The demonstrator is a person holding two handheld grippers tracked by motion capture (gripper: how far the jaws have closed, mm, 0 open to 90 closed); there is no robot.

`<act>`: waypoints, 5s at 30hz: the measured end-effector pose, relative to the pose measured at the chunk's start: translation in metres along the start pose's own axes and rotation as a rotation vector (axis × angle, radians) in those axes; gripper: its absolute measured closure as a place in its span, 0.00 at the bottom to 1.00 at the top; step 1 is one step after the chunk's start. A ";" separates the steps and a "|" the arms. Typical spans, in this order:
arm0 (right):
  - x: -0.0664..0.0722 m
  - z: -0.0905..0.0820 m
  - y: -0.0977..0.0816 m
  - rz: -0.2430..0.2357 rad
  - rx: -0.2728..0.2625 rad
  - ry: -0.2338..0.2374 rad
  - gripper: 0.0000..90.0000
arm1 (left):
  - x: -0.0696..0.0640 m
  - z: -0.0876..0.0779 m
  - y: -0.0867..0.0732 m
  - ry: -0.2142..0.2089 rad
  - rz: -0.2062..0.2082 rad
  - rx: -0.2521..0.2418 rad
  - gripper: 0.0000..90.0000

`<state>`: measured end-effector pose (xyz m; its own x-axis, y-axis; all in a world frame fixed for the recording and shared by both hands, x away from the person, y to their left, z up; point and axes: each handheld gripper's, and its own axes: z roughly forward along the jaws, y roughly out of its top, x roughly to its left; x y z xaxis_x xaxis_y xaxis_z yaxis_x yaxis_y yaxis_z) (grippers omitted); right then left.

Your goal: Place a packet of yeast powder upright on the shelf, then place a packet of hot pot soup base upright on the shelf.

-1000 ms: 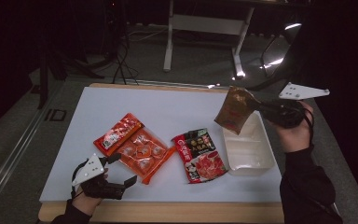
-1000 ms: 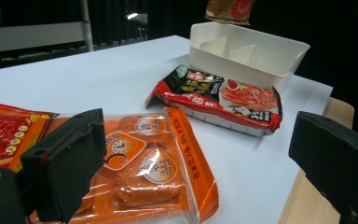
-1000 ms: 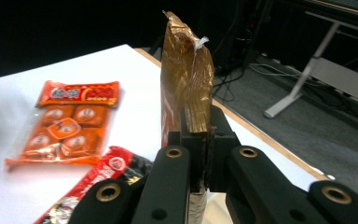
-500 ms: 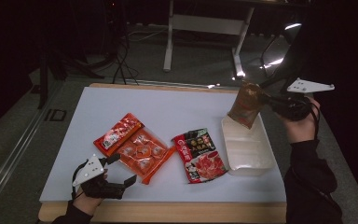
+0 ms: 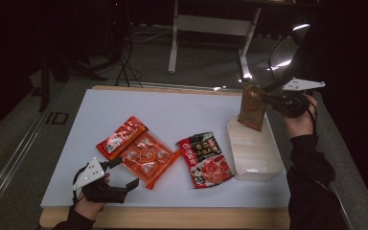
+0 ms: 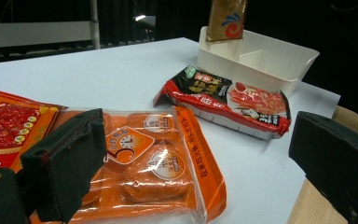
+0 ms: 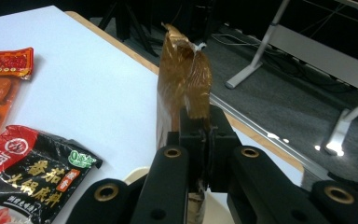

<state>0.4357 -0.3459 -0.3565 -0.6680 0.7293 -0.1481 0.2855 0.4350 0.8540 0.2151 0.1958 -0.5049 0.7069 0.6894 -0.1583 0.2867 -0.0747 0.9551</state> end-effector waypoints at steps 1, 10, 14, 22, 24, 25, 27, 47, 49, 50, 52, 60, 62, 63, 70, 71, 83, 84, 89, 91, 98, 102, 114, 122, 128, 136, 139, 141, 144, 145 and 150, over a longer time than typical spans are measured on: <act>-0.001 0.002 -0.001 0.006 -0.010 0.010 0.98 | 0.000 0.000 0.000 0.001 -0.002 0.000 0.05; -0.001 0.012 -0.012 0.107 -0.077 0.156 0.97 | 0.002 -0.001 0.000 0.003 -0.021 -0.007 0.05; -0.002 0.014 -0.017 0.135 -0.105 0.195 0.97 | 0.003 -0.001 0.000 0.005 -0.027 -0.013 0.05; 0.003 0.028 -0.021 0.139 -0.060 0.236 0.96 | 0.002 0.001 -0.001 -0.003 -0.019 0.000 0.05; 0.004 0.033 -0.024 0.148 -0.039 0.238 0.96 | 0.003 0.001 -0.002 -0.001 -0.024 0.000 0.05; 0.005 0.035 -0.026 0.151 -0.027 0.231 0.96 | 0.003 0.001 -0.002 0.000 -0.026 0.000 0.05; 0.004 0.037 -0.031 0.156 -0.020 0.211 0.96 | 0.003 0.001 -0.002 0.000 -0.027 0.002 0.05; -0.008 0.015 -0.045 0.240 0.005 0.045 0.68 | -0.001 0.005 0.000 -0.009 -0.020 0.004 0.05; -0.005 0.009 -0.040 0.236 -0.001 0.039 0.63 | -0.001 0.006 0.001 -0.019 -0.043 0.014 0.05; -0.003 0.007 -0.039 0.239 -0.007 0.038 0.61 | -0.001 0.006 0.001 -0.013 -0.049 0.026 0.05; 0.000 0.001 -0.035 0.234 -0.020 0.039 0.59 | 0.000 0.007 0.001 -0.021 -0.067 0.057 0.05; 0.024 -0.023 -0.024 0.192 -0.082 0.019 0.46 | -0.001 0.008 0.004 -0.012 -0.086 0.089 0.05; 0.032 -0.030 -0.023 0.186 -0.089 0.006 0.42 | 0.000 0.009 0.005 -0.010 -0.089 0.092 0.05; 0.035 -0.032 -0.023 0.187 -0.097 0.006 0.42 | 0.000 0.009 0.006 -0.007 -0.094 0.093 0.05; 0.064 -0.054 -0.022 0.221 -0.168 0.006 0.17 | -0.001 0.011 0.013 -0.013 -0.080 0.114 0.05; 0.069 -0.057 -0.022 0.225 -0.182 0.017 0.16 | -0.001 0.012 0.014 -0.019 -0.075 0.121 0.05; 0.127 -0.082 -0.041 0.218 -0.223 0.119 0.15 | 0.001 0.021 0.024 -0.054 -0.093 0.143 0.05; 0.131 -0.083 -0.043 0.215 -0.224 0.129 0.16 | 0.001 0.022 0.024 -0.052 -0.087 0.147 0.05; 0.149 -0.084 -0.054 0.210 -0.220 0.174 0.16 | 0.002 0.026 0.025 -0.067 -0.094 0.153 0.05; 0.157 -0.085 -0.059 0.190 -0.208 0.175 0.16 | 0.002 0.028 0.026 -0.070 -0.090 0.157 0.05; 0.180 -0.091 -0.076 0.166 -0.217 0.202 0.17 | 0.001 0.043 0.036 -0.096 -0.069 0.182 0.05; 0.188 -0.092 -0.081 0.163 -0.221 0.208 0.17 | 0.001 0.048 0.039 -0.097 -0.073 0.185 0.06; 0.196 -0.090 -0.092 0.179 -0.203 0.240 0.17 | 0.001 0.064 0.054 -0.097 -0.049 0.184 0.09; 0.199 -0.086 -0.096 0.137 -0.206 0.184 0.16 | 0.002 0.089 0.061 -0.114 -0.049 0.209 0.09; 0.196 -0.086 -0.099 0.155 -0.219 0.176 0.15 | -0.003 0.107 0.067 -0.126 -0.025 0.227 0.09; 0.199 -0.086 -0.099 0.084 -0.247 0.152 0.15 | -0.008 0.132 0.074 -0.143 -0.017 0.242 0.09; 0.200 -0.086 -0.099 0.102 -0.245 0.165 0.15 | -0.008 0.142 0.077 -0.143 -0.015 0.250 0.10; 0.201 -0.087 -0.099 0.103 -0.236 0.169 0.15 | -0.009 0.148 0.078 -0.131 -0.010 0.262 0.13; 0.203 -0.087 -0.098 0.097 -0.240 0.170 0.13 | -0.009 0.157 0.078 -0.129 -0.016 0.269 0.15; 0.205 -0.087 -0.097 0.089 -0.239 0.165 0.12 | -0.009 0.159 0.078 -0.130 -0.019 0.272 0.16; 0.207 -0.085 -0.097 0.097 -0.242 0.154 0.11 | -0.001 0.175 0.079 -0.104 -0.035 0.302 0.19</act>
<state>0.2113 -0.2825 -0.4271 -0.7475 0.6642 0.0013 0.1932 0.2156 0.9572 0.3502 0.0628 -0.4726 0.7512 0.6190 -0.2293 0.4797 -0.2733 0.8338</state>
